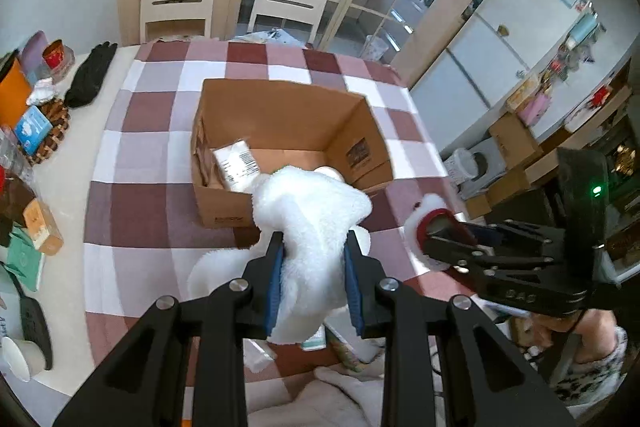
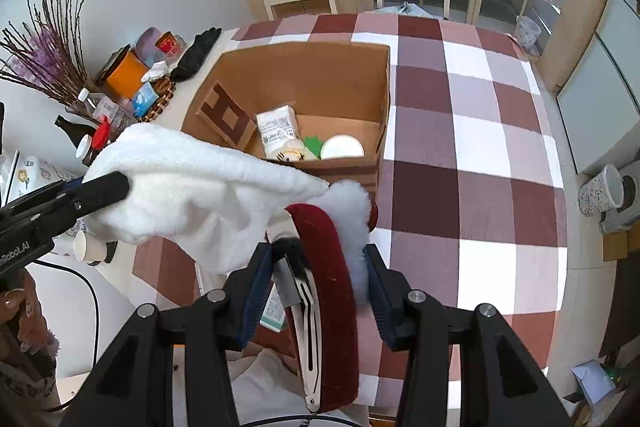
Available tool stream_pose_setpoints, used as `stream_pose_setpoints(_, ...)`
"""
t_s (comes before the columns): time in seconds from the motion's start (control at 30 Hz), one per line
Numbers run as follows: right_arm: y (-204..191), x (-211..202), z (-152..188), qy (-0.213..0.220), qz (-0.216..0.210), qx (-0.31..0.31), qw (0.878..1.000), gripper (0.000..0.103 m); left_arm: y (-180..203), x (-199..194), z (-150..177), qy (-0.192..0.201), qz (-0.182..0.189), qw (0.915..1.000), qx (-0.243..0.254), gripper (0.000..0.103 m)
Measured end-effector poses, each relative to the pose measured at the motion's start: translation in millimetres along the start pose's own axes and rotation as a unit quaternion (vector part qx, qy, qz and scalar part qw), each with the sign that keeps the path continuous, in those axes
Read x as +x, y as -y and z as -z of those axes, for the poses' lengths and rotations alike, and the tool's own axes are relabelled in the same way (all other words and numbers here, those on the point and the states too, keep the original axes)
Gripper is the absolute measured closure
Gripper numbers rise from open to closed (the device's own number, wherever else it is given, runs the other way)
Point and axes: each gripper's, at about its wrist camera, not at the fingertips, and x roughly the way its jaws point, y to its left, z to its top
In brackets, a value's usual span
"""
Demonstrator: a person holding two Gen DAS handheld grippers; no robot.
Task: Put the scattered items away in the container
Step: 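Lift and carry the towel and red clip up over the cardboard box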
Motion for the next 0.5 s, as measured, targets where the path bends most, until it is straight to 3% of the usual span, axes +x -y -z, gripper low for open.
stream_pose_setpoints(0.5,-11.2,-23.6,-32.4,0.026,0.0,-0.023,0.999,0.057,15.9,-43.8,-41.2,0.067,0.022,0.9971,0.026,0.075)
